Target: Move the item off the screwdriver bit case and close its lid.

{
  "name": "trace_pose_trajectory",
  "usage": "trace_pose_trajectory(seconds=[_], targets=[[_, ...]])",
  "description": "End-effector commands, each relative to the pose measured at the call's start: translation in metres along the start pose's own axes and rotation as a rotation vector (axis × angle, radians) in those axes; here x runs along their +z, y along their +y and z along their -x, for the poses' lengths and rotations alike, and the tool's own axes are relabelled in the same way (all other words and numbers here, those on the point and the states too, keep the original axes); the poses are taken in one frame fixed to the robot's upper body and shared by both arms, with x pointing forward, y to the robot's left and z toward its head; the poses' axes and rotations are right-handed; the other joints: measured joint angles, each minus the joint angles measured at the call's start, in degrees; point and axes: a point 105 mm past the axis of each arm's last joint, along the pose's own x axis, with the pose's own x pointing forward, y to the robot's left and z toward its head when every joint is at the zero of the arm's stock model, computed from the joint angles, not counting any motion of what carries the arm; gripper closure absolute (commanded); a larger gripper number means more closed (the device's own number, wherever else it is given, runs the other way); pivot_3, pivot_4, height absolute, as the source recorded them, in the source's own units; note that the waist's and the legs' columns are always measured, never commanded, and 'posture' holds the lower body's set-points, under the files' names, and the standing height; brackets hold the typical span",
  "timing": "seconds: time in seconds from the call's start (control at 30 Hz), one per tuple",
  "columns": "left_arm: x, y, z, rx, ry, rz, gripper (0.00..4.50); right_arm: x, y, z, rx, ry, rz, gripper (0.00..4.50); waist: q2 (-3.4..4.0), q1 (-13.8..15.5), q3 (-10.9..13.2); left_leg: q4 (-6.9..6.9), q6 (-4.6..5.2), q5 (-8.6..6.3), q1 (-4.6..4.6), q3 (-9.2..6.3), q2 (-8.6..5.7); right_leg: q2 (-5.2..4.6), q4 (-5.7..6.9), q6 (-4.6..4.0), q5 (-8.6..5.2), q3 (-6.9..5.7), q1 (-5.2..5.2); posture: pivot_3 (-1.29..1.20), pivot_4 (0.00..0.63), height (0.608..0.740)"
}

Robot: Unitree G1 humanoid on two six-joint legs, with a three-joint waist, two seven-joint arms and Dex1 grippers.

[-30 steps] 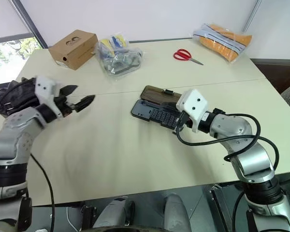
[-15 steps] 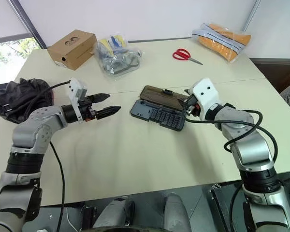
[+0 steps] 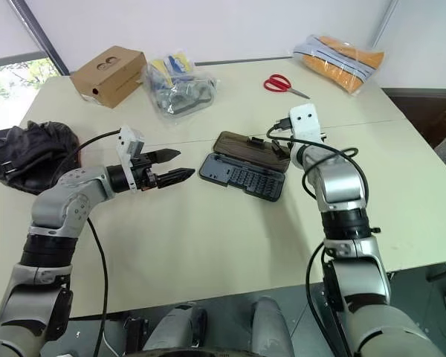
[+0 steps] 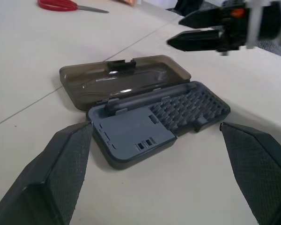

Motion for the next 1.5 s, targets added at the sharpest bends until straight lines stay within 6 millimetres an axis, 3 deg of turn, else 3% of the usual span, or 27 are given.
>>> trace_pose_trajectory(seconds=[0.03,0.5,0.6,0.83,1.27,1.5], targets=[[0.012,-0.002,0.003,0.010,-0.038,-0.037,0.00,0.003,-0.013,-0.004,-0.099,0.071,-0.018,0.05,0.00,0.0,0.0,0.00,0.00,0.00,-0.02,0.00,-0.02,-0.03,0.00,0.00,0.00,0.00,0.00,0.00,0.150,0.740],[0.009,0.000,0.005,0.044,-0.039,-0.043,0.00,-0.017,-0.006,-0.004,-0.107,0.271,-0.178,0.05,0.02,-1.5,0.0,-0.06,0.00,0.00,-0.01,0.04,-0.05,-0.07,0.05,0.00,0.00,0.00,-0.07,0.00,0.150,0.740],[0.009,0.000,0.004,0.047,-0.037,-0.048,0.00,-0.022,-0.004,-0.005,-0.109,0.300,-0.197,0.79,0.03,-1.6,0.0,-0.07,0.00,0.00,-0.01,0.05,-0.04,-0.07,0.08,0.00,0.00,0.01,-0.09,0.00,0.150,0.740],[0.010,0.005,0.005,0.069,-0.036,-0.066,0.00,-0.023,0.004,-0.008,-0.090,0.329,-0.196,4.47,0.03,-1.3,0.0,-0.03,0.00,0.00,-0.02,0.03,-0.10,-0.12,0.09,0.00,0.00,0.00,-0.07,0.00,0.150,0.740],[0.019,0.014,0.008,0.110,-0.055,-0.092,0.00,-0.035,0.016,0.000,-0.051,0.406,-0.219,4.47,0.04,-1.5,0.0,-0.03,0.00,0.00,0.00,0.02,-0.08,-0.11,0.12,0.01,0.00,-0.02,-0.06,0.00,0.150,0.740],[0.019,0.014,0.008,0.107,-0.059,-0.087,0.00,-0.025,0.044,0.023,0.043,0.387,-0.209,4.47,0.05,-1.8,0.0,-0.08,0.00,0.00,-0.01,0.05,-0.06,-0.11,0.16,0.00,0.00,-0.01,-0.16,0.00,0.150,0.740]])
